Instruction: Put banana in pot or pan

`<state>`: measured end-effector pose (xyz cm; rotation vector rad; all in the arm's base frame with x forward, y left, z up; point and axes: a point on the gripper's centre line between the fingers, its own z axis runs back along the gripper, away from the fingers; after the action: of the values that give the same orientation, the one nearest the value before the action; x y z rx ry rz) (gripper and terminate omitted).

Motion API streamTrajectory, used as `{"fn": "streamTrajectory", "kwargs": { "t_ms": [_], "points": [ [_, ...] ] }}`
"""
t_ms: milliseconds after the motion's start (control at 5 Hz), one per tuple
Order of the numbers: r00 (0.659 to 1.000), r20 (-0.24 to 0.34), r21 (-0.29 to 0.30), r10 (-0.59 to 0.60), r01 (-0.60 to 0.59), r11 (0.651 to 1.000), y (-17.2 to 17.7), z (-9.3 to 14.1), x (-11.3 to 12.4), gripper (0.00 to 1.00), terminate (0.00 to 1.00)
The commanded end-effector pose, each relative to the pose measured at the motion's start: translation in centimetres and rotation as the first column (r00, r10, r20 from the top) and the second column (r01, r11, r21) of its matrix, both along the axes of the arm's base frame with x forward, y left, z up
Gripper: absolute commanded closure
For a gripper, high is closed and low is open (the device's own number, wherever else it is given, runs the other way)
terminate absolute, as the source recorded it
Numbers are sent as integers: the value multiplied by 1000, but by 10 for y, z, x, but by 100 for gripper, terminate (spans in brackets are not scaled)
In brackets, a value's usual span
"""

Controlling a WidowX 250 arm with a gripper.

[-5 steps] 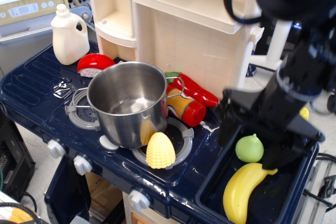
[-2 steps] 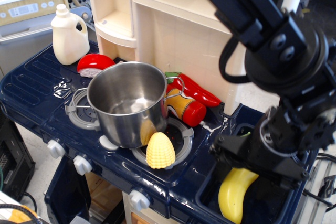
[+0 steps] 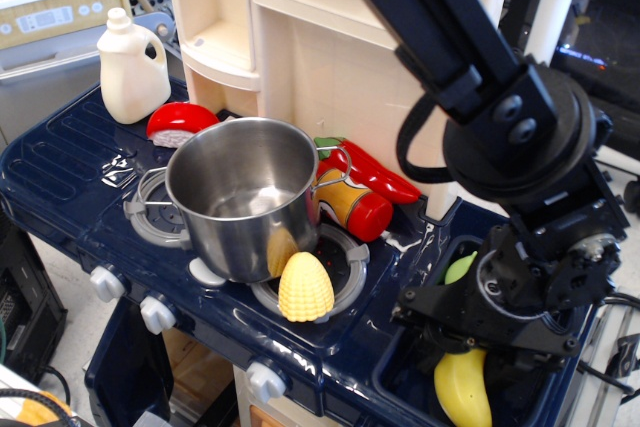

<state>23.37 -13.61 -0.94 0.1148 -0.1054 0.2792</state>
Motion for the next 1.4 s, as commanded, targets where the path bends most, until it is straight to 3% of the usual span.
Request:
{"fn": "streamTrajectory", "kwargs": {
  "t_ms": [0,200,400,600,1000,1200],
  "points": [
    [994,-95,-78,44,-51,996,33,93,-9,100,0],
    [987,-149,12,63,-62,998,68,137,-17,100,0],
    [989,-149,98,17,-2,995,107,148,-23,100,0],
    [984,-169,148,-48,74,986,143,164,-15,100,0],
    [986,-140,165,-94,117,979,170,152,-2,100,0],
    [986,-140,165,-94,117,979,170,152,-2,0,0]
  ]
}}
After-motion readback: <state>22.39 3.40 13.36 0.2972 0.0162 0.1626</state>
